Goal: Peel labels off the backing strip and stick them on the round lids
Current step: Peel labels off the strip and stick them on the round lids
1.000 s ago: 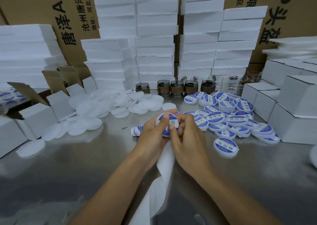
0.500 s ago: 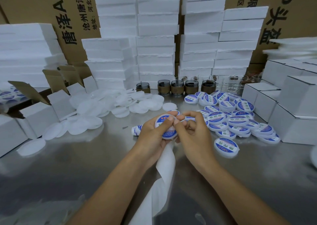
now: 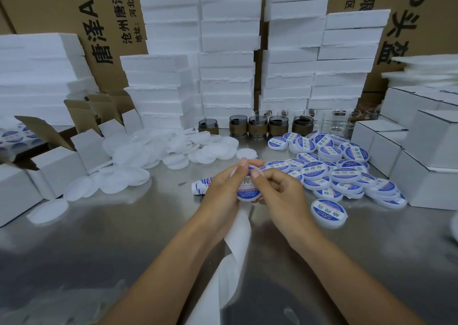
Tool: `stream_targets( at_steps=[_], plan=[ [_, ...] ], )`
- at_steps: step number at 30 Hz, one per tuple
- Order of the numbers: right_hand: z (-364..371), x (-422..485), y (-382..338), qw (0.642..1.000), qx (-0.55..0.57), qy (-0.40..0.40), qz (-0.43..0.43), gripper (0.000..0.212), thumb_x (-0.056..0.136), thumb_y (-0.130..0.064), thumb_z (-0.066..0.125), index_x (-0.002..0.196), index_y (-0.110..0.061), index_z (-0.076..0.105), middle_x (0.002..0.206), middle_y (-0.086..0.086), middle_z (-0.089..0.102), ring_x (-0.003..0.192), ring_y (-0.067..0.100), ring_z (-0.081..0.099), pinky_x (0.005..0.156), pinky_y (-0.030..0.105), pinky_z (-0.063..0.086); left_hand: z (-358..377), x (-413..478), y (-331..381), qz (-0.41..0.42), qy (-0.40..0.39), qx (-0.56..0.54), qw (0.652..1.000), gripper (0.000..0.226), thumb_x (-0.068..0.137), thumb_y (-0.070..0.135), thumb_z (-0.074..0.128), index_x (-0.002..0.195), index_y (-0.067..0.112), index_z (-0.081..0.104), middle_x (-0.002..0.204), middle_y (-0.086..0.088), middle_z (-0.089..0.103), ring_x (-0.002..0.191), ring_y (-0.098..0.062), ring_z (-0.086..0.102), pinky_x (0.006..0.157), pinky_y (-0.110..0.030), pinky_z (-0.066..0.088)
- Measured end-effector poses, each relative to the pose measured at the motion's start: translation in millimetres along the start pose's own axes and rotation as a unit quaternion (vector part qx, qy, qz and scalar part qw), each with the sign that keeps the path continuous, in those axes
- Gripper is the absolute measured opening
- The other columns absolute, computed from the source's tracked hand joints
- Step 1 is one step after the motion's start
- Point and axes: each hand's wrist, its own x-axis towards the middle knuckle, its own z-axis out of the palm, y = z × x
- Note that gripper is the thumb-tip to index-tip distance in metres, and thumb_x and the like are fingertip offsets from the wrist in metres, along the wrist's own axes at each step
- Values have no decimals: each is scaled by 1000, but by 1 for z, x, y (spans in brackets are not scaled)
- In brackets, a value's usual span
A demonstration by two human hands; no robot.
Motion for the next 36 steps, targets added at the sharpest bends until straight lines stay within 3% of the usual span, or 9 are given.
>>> stream_targets(
  at_steps=[6,12,17,21,25,30,36],
  plan=[
    [-3,3,1,999,13,51,3,20,90,-23,58,74,-11,63,60,-6,66,56,2,59,54,14,47,-5,3,-5,28,21,44,998,33,81,33,57,100,9,70,93,-12,72,84,-21,67,80,-33,54],
    [-4,2,2,998,-21,66,-2,14,88,-25,61,81,-14,66,76,3,72,71,10,66,65,25,50,-8,3,-8,20,-12,72,997,29,80,35,62,97,16,73,97,-11,73,92,-22,69,84,-32,55],
    [-4,3,2,996,3,83,15,14,87,-24,62,86,-10,64,74,3,71,64,7,64,57,19,48,-8,5,-10,32,34,114,992,12,86,18,64,96,16,68,88,-4,75,77,-11,68,63,-19,50],
    [-3,2,0,999,-2,42,21,4,88,-17,62,86,-13,63,61,-8,69,52,-2,59,49,9,43,-11,6,-9,36,61,70,995,19,84,16,64,101,9,66,94,-11,73,81,-19,68,72,-26,54],
    [-5,4,2,997,8,70,34,6,88,-17,61,85,-12,63,58,-7,68,50,1,59,51,12,47,-8,5,-9,35,39,68,996,39,72,20,73,107,7,64,101,-10,72,91,-21,68,81,-29,54],
    [-7,7,2,991,38,114,58,5,90,-21,59,86,-18,61,53,-6,66,46,4,58,50,14,48,-8,5,-10,38,28,94,994,31,81,-1,66,110,11,61,105,-6,71,91,-13,68,74,-18,52],
    [-6,5,3,998,-4,62,17,10,88,-13,61,97,-19,59,58,-4,68,52,4,62,50,11,43,-11,6,-8,39,55,100,993,32,86,-2,60,118,3,59,110,-13,69,101,-24,66,87,-30,52]
  ],
)
